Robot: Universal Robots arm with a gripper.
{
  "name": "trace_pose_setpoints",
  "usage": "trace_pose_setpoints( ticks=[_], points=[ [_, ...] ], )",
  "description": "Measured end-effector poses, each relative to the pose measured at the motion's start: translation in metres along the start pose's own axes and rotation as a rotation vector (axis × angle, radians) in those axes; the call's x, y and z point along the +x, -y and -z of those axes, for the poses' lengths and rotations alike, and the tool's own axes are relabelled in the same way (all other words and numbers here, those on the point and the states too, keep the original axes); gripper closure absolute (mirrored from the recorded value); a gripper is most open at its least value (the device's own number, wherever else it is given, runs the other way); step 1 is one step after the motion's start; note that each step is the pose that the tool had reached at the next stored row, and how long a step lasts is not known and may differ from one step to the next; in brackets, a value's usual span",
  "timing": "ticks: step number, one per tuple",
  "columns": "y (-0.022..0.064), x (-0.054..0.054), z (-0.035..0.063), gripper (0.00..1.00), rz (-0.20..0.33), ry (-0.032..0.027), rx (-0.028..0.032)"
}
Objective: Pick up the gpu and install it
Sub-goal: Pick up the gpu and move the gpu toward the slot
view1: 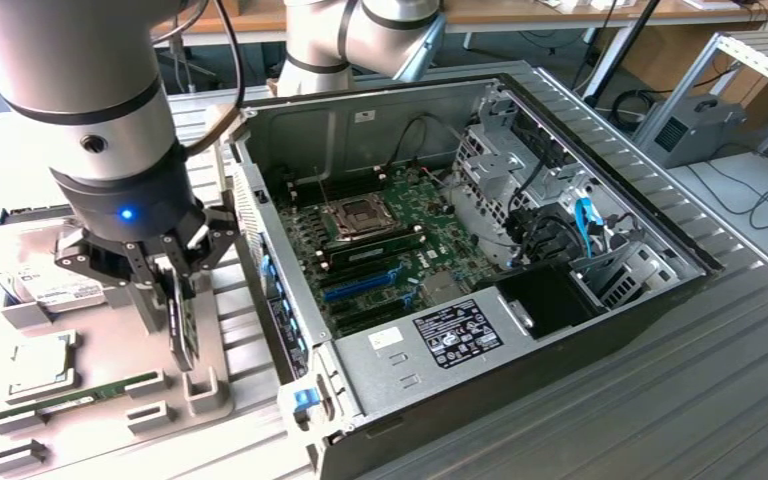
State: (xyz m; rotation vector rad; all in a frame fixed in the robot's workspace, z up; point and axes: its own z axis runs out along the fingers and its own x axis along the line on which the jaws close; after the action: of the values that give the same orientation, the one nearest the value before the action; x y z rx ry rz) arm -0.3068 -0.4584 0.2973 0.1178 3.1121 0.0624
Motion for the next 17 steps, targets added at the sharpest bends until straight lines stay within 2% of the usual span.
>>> trace_pose_setpoints(
  ticks=[17],
  points=[
    [-0.0002,-0.0001,0.0053,0.74,0.000,0.0001,0.0006]
  ],
)
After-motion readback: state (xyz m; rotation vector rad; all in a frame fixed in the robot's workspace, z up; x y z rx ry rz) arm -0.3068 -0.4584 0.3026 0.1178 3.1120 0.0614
